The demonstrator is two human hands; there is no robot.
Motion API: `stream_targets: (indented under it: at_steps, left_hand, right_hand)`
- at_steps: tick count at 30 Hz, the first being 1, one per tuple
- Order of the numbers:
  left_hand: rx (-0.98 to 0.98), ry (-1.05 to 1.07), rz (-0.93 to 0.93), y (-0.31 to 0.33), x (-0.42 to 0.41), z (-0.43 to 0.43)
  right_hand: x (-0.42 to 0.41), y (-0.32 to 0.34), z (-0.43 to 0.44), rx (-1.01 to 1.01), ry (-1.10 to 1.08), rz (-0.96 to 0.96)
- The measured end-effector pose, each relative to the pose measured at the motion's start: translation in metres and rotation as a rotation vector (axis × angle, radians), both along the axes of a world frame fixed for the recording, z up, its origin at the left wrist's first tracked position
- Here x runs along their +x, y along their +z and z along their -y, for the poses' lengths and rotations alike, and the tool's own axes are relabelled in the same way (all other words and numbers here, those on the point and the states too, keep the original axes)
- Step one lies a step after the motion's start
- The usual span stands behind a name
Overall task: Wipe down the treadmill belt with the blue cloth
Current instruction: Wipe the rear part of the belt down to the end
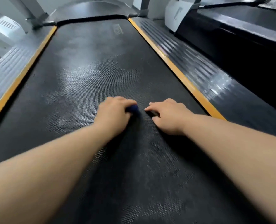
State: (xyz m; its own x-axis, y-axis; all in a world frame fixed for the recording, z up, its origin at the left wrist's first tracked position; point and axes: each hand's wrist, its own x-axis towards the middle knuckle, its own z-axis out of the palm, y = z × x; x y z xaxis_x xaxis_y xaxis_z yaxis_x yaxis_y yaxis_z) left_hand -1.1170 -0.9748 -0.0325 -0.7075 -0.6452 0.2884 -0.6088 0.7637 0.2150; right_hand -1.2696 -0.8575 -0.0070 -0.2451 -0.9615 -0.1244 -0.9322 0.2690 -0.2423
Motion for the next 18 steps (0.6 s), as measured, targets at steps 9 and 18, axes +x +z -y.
stream_targets:
  at_steps: [9,18]
  left_hand:
    - [0.105,-0.142,-0.123,-0.003,-0.009,-0.04]
    - [0.151,0.3,-0.165,-0.001,-0.076,0.008]
  right_hand:
    - [-0.065,-0.006,-0.018,-0.251,-0.045,-0.396]
    - [-0.095,-0.011,-0.036,-0.221,-0.204,-0.118]
